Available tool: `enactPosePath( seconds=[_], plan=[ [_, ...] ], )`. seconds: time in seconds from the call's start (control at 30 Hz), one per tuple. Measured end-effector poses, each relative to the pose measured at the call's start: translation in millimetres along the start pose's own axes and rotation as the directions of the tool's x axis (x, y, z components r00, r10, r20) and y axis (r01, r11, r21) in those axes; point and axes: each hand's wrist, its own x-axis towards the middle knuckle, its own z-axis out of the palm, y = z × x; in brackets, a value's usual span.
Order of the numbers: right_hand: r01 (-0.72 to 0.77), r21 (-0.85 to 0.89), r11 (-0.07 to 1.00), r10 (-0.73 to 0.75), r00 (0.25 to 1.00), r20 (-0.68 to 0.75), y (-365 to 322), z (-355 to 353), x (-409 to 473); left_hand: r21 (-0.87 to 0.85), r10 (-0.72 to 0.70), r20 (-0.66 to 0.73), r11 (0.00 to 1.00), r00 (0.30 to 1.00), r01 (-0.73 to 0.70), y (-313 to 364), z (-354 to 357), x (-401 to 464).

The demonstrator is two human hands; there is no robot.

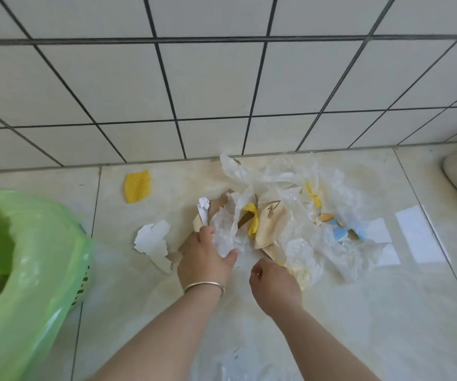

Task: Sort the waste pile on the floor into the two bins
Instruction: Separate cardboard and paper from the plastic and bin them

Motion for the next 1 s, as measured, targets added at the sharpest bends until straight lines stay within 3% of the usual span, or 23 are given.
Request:
enactPosePath(
  seconds=[0.13, 0.2, 0.47, 0.57, 0.7, 0.87, 1.0],
  plan=[
    [-0.024, 0.004, 1.0, 0.024, 0.999, 0.032, 7.0, 3.4, 6.1, 0.225, 0.002, 0.033, 0.974, 0.999, -0.009, 6.6, 9.9, 2.6],
    [-0.025, -0.009, 1.0, 0.026, 0.999, 0.042, 10.4, 4.9, 7.2, 0.219, 0.018, 0.01, 0.976, 1.0, -0.02, 3.2, 10.8, 5.8],
    [-0.02, 0.032, 0.999, 0.019, 1.0, 0.02, 4.8, 5.1, 6.4, -0.1, -0.034, -0.094, 0.995, 0.995, 0.024, -8.7, -3.6, 16.8],
    [-0.01, 0.039, 0.999, 0.01, 1.0, -0.007, -1.8, 4.1, 6.0, -0.394, -0.167, -0.132, 0.913, 0.977, 0.103, -9.1, -14.7, 26.2],
    [0.017, 0.074, 0.997, -0.015, 1.0, -0.025, -9.7, 2.7, 7.5, -0.587, -0.289, -0.134, 0.794, 0.948, 0.159, -16.5, -24.9, 44.0],
    [0.091, 0.143, 0.985, -0.071, 0.988, -0.14, -28.0, 2.3, 16.1, -0.699, -0.392, -0.145, 0.691, 0.909, 0.187, -32.3, -22.9, 55.8],
    [0.243, 0.139, 0.96, -0.201, 0.944, -0.263, -52.0, 9.7, 30.4, -0.621, -0.424, -0.141, 0.742, 0.895, 0.254, -34.6, -15.9, 51.7]
  ],
)
